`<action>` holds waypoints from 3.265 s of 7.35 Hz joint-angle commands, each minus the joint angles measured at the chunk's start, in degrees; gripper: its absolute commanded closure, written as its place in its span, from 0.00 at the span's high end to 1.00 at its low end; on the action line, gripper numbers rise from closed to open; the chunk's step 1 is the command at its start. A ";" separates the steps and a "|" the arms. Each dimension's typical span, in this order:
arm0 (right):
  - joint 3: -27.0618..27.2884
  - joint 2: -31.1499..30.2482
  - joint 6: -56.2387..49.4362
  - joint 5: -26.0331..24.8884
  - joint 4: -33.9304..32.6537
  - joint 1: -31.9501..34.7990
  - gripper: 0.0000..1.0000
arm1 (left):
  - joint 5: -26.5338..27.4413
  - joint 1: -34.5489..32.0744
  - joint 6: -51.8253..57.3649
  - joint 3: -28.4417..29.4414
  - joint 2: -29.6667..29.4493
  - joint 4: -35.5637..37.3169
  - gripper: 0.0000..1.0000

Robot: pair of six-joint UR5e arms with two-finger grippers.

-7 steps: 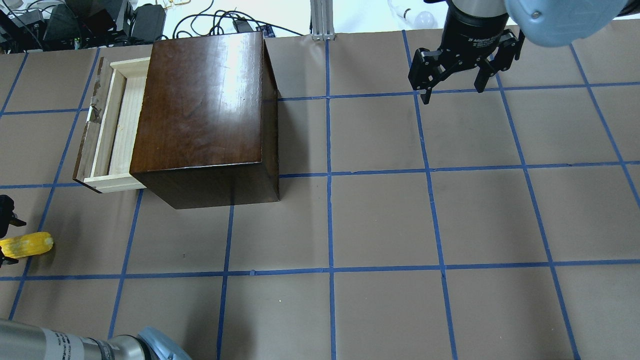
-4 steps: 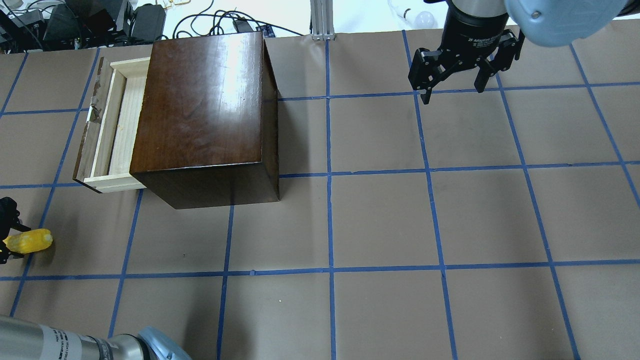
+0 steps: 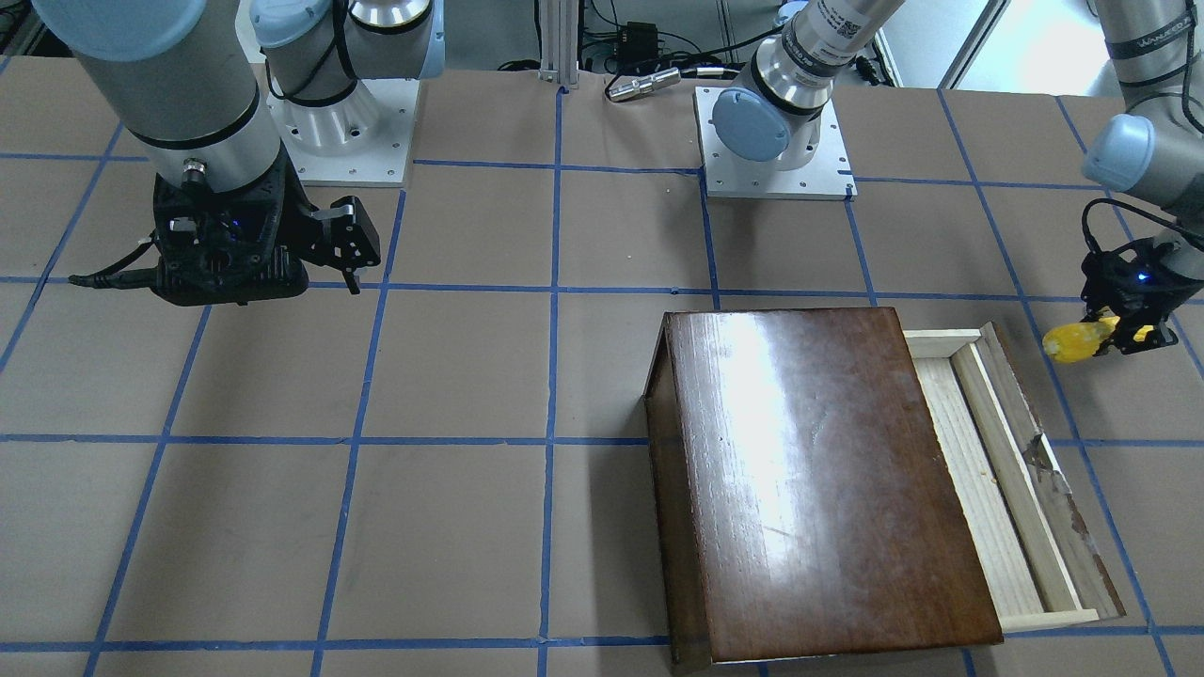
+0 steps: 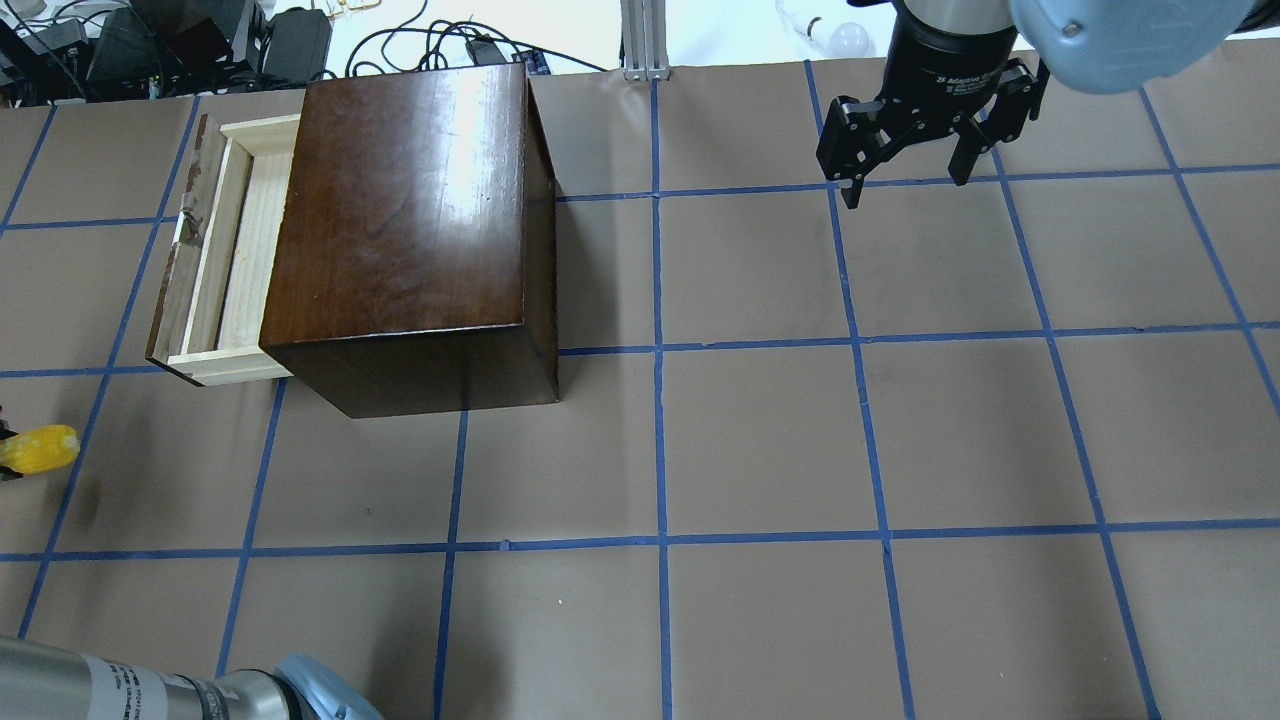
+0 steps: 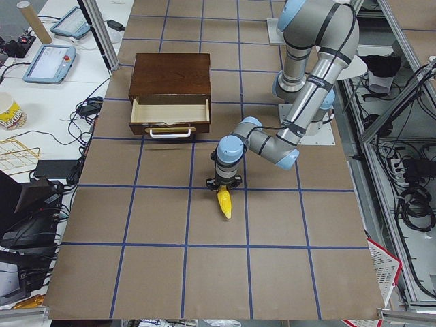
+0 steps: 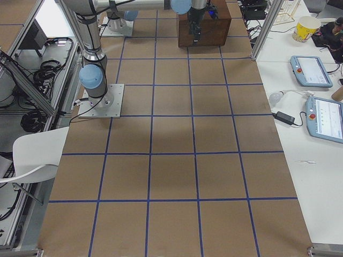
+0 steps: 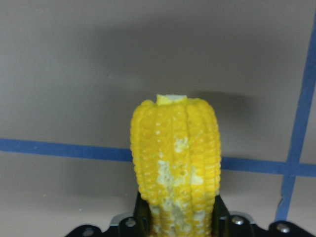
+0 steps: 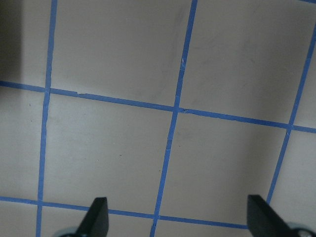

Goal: Open drawer and put corn inside
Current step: 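Lift the corn and carry it over the open drawer with the left gripper, then lower the corn into the drawer and open the left gripper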

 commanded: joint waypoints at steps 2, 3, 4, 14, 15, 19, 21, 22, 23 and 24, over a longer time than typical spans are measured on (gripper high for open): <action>0.00 0.00 -0.02 0.00 0.05 0.00 1.00 | -2.80 -4.10 -25.54 16.86 3.19 -22.27 0.00; 0.00 0.00 0.07 0.00 -0.04 0.00 1.00 | -3.17 -6.48 -35.29 20.05 3.89 -23.47 0.00; 0.00 0.00 -0.02 0.00 -0.04 0.00 1.00 | -3.35 -10.24 -38.79 21.57 4.16 -25.22 0.00; 0.00 0.00 -0.02 0.00 -0.04 0.00 1.00 | -1.95 -33.92 -114.32 27.03 -1.71 -26.38 0.00; 0.00 0.00 -0.02 0.00 0.05 0.00 1.00 | -2.03 -33.92 -114.32 27.38 -3.29 -26.30 0.00; 0.00 0.00 -0.02 0.00 0.05 0.00 1.00 | -1.95 -34.19 -113.62 27.21 -4.71 -26.47 0.61; 0.00 0.00 0.07 0.00 -0.04 0.00 1.00 | -2.03 -34.19 -113.62 27.29 -4.89 -26.56 0.95; 0.00 0.00 0.07 0.00 -0.04 0.00 1.00 | -2.03 -34.19 -113.62 27.38 -4.63 -26.73 0.96; 0.00 0.00 0.07 0.00 -0.04 0.00 1.00 | -2.03 -34.62 -113.53 27.47 -3.93 -28.21 0.96; 0.00 0.00 0.07 0.00 -0.04 0.00 1.00 | -2.21 -35.06 -113.61 28.86 -2.79 -30.75 0.97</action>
